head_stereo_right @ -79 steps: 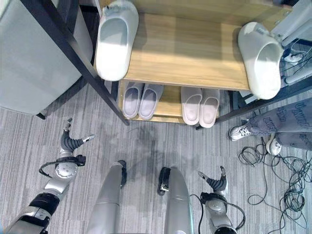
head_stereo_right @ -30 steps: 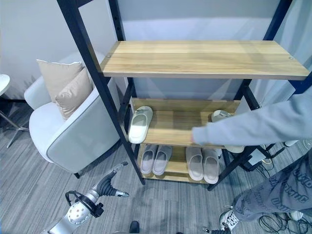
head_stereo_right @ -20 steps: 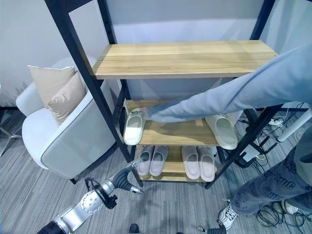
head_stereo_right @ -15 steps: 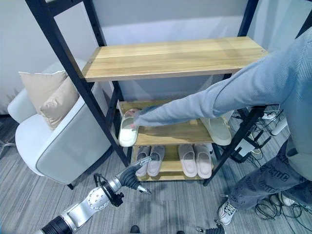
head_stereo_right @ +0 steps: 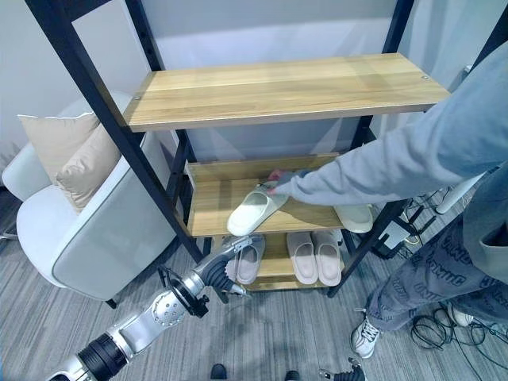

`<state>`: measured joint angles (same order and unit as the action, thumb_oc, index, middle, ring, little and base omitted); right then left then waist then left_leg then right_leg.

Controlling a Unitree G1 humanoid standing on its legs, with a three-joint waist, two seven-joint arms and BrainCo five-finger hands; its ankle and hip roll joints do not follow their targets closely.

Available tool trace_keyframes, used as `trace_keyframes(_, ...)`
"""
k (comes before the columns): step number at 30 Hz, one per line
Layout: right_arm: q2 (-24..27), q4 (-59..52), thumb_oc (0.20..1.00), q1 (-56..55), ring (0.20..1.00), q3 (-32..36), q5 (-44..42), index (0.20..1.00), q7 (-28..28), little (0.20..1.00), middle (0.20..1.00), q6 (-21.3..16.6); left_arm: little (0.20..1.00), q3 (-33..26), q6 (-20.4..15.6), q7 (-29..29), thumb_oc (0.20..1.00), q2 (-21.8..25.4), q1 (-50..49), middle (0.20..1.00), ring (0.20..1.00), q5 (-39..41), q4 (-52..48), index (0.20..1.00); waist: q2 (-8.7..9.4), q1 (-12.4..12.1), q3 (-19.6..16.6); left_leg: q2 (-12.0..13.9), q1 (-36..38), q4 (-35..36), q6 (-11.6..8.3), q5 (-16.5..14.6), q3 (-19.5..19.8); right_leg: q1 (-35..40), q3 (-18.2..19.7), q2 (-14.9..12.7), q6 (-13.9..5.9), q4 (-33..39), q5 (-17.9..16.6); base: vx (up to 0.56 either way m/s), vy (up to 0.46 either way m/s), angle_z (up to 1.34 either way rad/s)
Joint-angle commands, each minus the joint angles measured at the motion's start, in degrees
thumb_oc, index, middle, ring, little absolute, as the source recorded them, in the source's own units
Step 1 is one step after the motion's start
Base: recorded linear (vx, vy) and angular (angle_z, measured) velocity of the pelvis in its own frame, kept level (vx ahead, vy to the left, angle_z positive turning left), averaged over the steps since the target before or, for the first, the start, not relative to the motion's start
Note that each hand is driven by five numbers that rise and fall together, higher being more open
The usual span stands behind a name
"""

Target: Arrange the slippers neatly on the shoe rack.

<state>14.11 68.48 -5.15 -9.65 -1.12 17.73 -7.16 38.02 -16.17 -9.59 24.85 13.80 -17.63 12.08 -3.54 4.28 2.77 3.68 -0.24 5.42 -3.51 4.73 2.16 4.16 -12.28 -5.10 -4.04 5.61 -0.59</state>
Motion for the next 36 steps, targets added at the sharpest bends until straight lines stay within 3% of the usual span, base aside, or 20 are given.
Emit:
trace_keyframes(1,-0.35,-0.71,1.000,1.32,1.000,-0.15,-0.82,1.000,1.85,1.000,1.000,-0.59,1.000,-3.21,0.38,-6.92,1.000,-2.00,6.45,1.000,1.000,-4.29,3.45,1.000,1.80,0.83,1.04,-0.52,-2.05,-0.42,-1.72,-3.92,-0.65,-1.52,0.47,-3.14,-4.89,-0.61,1.09,-0.02,-0.016,-0.07)
trace_keyframes(6,-0.45,-0.88,1.000,1.57,1.000,-0.13,-0.52,1.000,2.59,1.000,1.000,-0.31,1.000,-5.92,1.97,-9.53,1.000,-1.98,6.91,1.000,1.000,-4.94,6.15,1.000,1.81,0.76,0.22,-0.35,-3.77,-0.42,-1.24,-3.95,-1.97,-4.39,2.44,-3.27,-5.15,-0.61,0.26,-0.01,-0.007,-0.30)
trace_keyframes(17,-0.16,-2.95,1.000,0.36,1.000,-0.50,0.59,1.000,2.47,1.000,1.000,-0.88,1.000,-7.41,1.43,-10.19,1.000,-0.12,8.05,1.000,1.000,-6.10,2.39,1.000,1.57,1.34,0.50,-0.26,-3.91,-0.42,-1.48,-3.93,-1.88,-4.43,2.40,-3.17,-5.16,-0.61,0.51,0.01,-0.014,-0.03)
trace_keyframes(21,0.99,-4.29,1.000,0.33,1.000,-1.21,1.04,1.000,2.82,1.000,1.000,-1.08,1.000,-5.72,3.80,-13.50,1.000,0.48,17.56,1.000,1.000,-8.37,9.44,1.000,0.98,3.01,0.56,-0.05,-6.48,-0.42,-1.51,-3.27,-2.75,-7.83,3.53,-3.06,-5.39,-0.61,-0.50,-0.03,-0.022,0.01)
trace_keyframes(36,1.47,-5.95,1.000,1.15,1.000,-0.98,0.42,1.000,4.24,1.000,1.000,-1.66,1.000,-4.40,7.28,-18.16,1.000,4.70,31.53,1.000,1.000,-9.61,19.42,1.000,-0.18,5.19,2.09,0.02,-13.04,-0.42,-1.33,-1.74,-4.50,-16.03,6.40,-3.53,-5.51,-0.61,-2.61,0.01,-0.014,-0.16)
